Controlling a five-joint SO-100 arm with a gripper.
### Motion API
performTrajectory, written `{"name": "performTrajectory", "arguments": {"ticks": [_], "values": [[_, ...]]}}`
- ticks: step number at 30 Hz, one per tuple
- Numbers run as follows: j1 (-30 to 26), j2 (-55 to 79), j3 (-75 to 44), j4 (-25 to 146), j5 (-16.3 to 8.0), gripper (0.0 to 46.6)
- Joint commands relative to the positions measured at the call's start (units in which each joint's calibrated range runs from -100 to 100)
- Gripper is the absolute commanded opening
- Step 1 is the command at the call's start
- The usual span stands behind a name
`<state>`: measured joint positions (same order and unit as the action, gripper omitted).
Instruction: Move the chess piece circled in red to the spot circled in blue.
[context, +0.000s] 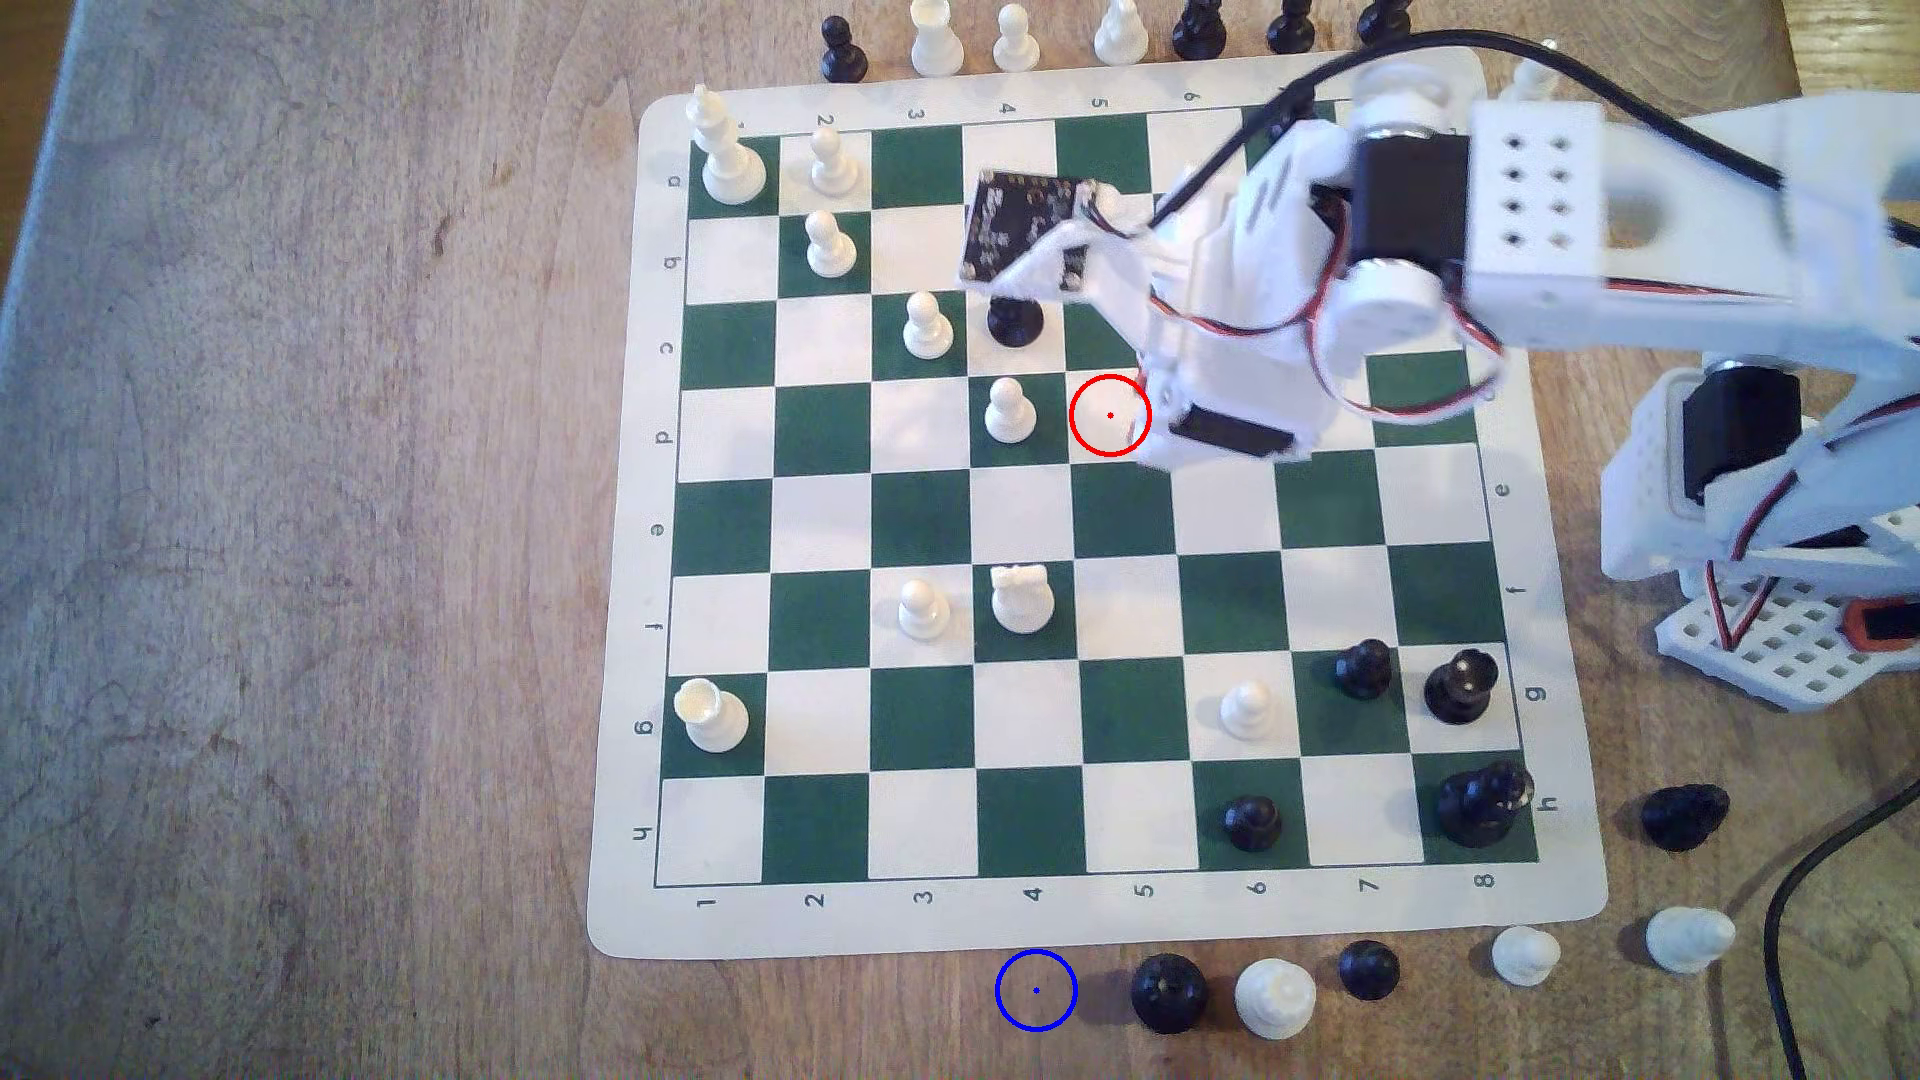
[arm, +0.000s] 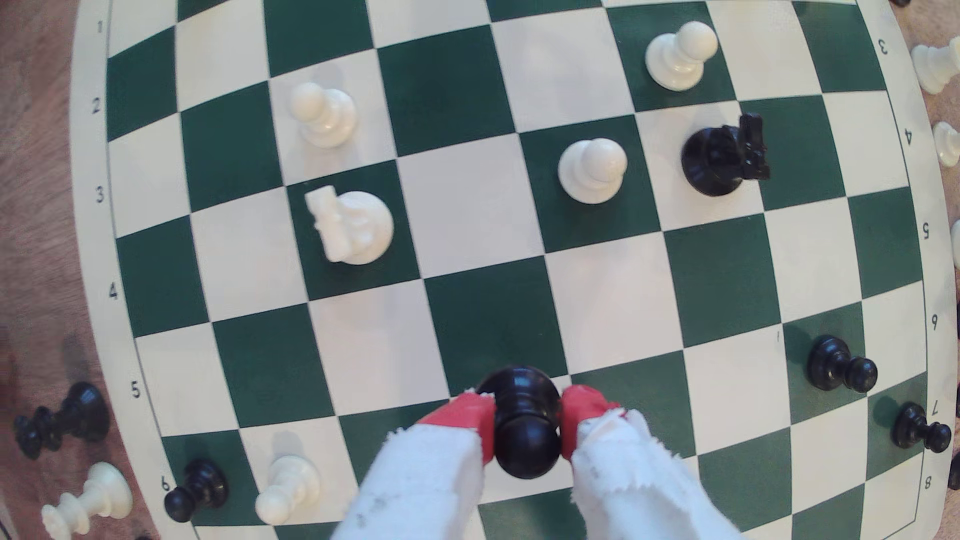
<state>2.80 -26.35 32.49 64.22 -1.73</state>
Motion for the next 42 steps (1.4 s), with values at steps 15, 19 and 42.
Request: {"name": "performTrajectory", "arguments": {"ticks": [15, 19, 42], "values": [[-19.27, 5.98, -18.26, 1.13, -0.88, 0.3], [-23.10, 9.29, -21.79, 1.13, -0.88, 0.3], [-31.94, 40.02, -47.27, -1.57, -0.59, 0.4]]}}
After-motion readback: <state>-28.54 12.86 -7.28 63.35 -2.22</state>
